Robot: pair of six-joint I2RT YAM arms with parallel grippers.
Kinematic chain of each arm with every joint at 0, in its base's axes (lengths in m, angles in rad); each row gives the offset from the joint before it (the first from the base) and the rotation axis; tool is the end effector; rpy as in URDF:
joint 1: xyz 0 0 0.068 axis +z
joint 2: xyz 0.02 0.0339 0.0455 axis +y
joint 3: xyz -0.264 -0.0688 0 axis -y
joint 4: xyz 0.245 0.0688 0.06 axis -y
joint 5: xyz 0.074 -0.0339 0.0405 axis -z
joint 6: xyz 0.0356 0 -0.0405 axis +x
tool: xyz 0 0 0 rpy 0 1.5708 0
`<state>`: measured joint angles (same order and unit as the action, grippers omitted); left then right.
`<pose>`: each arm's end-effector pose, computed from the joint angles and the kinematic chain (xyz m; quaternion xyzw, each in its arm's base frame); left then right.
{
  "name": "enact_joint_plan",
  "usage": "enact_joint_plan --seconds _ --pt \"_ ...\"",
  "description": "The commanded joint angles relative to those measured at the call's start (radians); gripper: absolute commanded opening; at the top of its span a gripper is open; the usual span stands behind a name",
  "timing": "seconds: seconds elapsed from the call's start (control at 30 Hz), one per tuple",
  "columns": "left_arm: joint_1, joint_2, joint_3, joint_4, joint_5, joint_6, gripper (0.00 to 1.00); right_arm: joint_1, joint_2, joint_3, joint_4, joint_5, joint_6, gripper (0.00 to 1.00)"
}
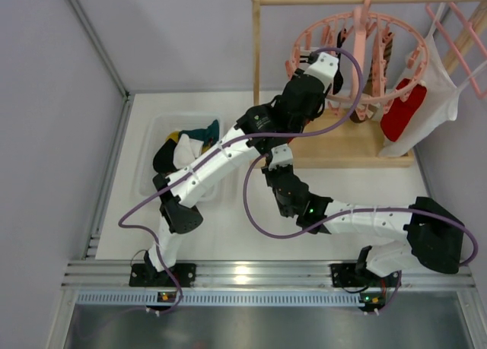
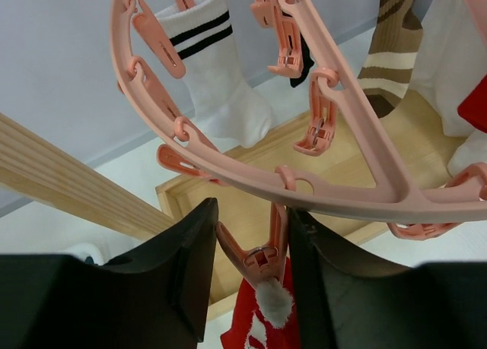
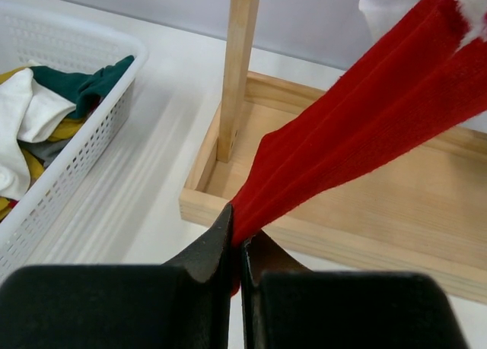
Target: Remove the socks clipped to the hanger
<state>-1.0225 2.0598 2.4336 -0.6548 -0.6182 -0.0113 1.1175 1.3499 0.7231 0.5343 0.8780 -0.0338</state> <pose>0.2517 -0.3726 0.4633 0.2087 0.7546 -0.0716 0.6180 0.1525 0.2506 0.2670 -0.1240 0.7170 0.0454 0.6844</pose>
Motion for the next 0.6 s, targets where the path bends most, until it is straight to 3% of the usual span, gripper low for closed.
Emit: enact_joint_plan --seconds 0.0,0.13,0.33,0.4,0.43,0.5,0.57 --pt "0.004 -0.004 0.038 0.086 0.009 0.028 0.43 0.034 -0.001 0.018 0.020 -0.019 0.012 0.00" --pt "0.012 -0.006 0.038 0.087 0.017 0.019 0.30 0.038 -0.020 -0.005 0.027 -0.020 0.021 0.00" --pt "0.013 -0.010 0.036 0.087 0.017 0.016 0.18 0.042 -0.061 -0.049 0.026 -0.020 0.028 0.00" --pt "0.013 -0.024 0.021 0.087 0.020 0.016 0.24 0.042 -0.089 -0.074 0.023 -0.033 0.067 0.00" --pt "0.013 -0.042 -0.002 0.089 0.021 0.014 0.34 0.044 -0.101 -0.109 0.026 -0.063 0.071 0.00" --pt "0.013 -0.065 -0.024 0.087 0.024 0.014 0.39 0.042 -0.138 -0.148 0.038 -0.106 0.081 0.00" --pt "0.012 -0.105 -0.062 0.089 0.023 -0.026 0.51 0.039 -0.164 -0.198 0.036 -0.169 0.094 0.00"
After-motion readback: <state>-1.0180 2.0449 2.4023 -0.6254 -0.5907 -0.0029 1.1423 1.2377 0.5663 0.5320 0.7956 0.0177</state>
